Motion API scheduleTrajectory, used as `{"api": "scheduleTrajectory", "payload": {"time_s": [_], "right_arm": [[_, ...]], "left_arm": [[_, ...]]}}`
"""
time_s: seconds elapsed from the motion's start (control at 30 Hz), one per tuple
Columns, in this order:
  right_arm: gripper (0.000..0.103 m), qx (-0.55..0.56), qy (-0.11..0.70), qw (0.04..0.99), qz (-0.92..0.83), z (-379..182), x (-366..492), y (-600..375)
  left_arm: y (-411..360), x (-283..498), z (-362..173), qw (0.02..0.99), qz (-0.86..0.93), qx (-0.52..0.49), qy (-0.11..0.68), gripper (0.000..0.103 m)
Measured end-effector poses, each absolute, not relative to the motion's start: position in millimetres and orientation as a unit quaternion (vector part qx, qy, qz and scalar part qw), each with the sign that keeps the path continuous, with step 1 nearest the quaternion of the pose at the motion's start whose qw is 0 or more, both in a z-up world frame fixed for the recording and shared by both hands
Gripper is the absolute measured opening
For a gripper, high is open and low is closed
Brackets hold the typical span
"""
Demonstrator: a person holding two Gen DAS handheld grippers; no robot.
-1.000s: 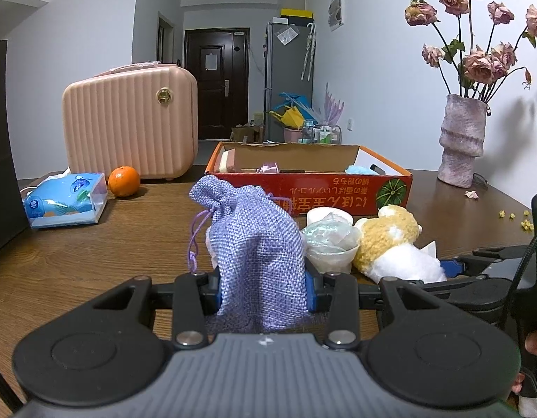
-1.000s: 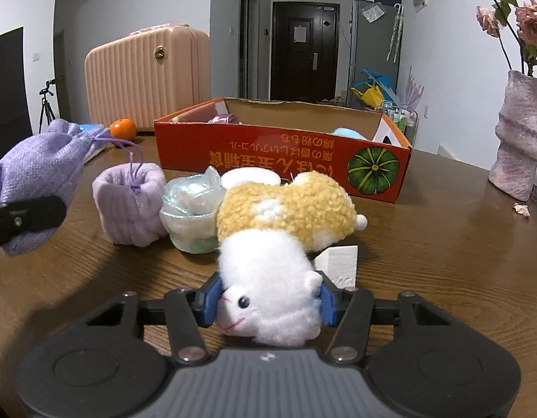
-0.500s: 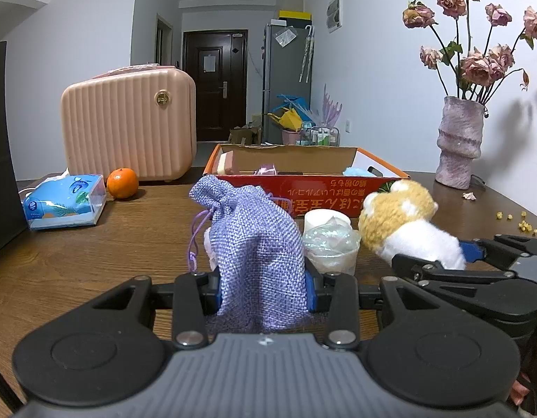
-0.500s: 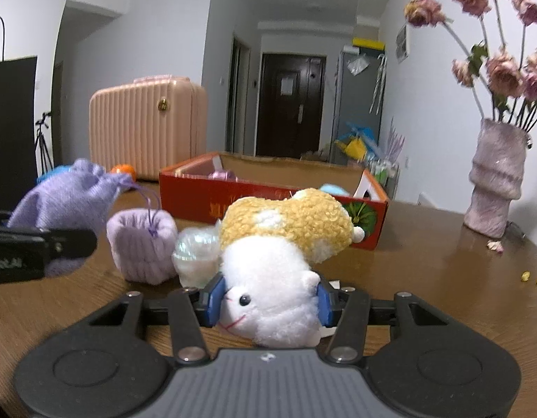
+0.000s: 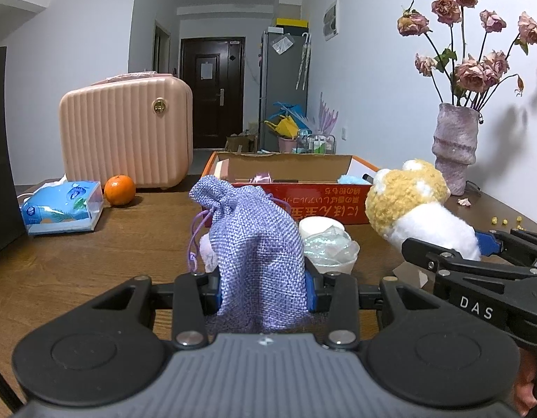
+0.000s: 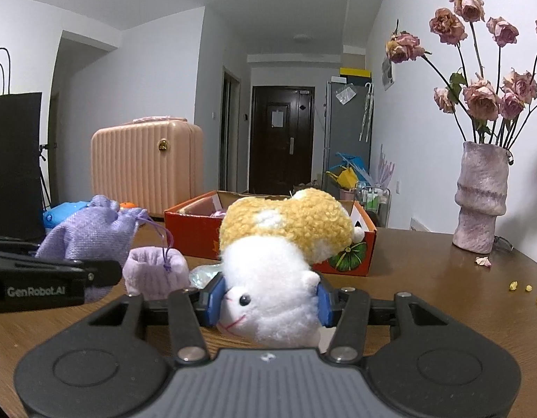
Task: Organize soft objects
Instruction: 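Carry the lavender pouch in the left tool and lamb plush in the right tool over the box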
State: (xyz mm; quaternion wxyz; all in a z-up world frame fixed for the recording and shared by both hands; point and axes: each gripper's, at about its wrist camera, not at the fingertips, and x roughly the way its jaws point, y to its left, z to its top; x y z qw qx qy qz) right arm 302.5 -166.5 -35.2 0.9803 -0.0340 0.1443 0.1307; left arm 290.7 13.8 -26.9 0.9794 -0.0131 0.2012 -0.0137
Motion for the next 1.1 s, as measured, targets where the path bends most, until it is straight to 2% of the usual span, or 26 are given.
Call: {"api": "scheduleTrajectory", "payload": {"time_s": [1.1], "right_arm": [[0.05,-0.006,0.111,0.988,0.108,-30,319,-166]], "left_arm": [[6,328,-12,0.981,-0.017,-0.035,0.192,0.04]]}}
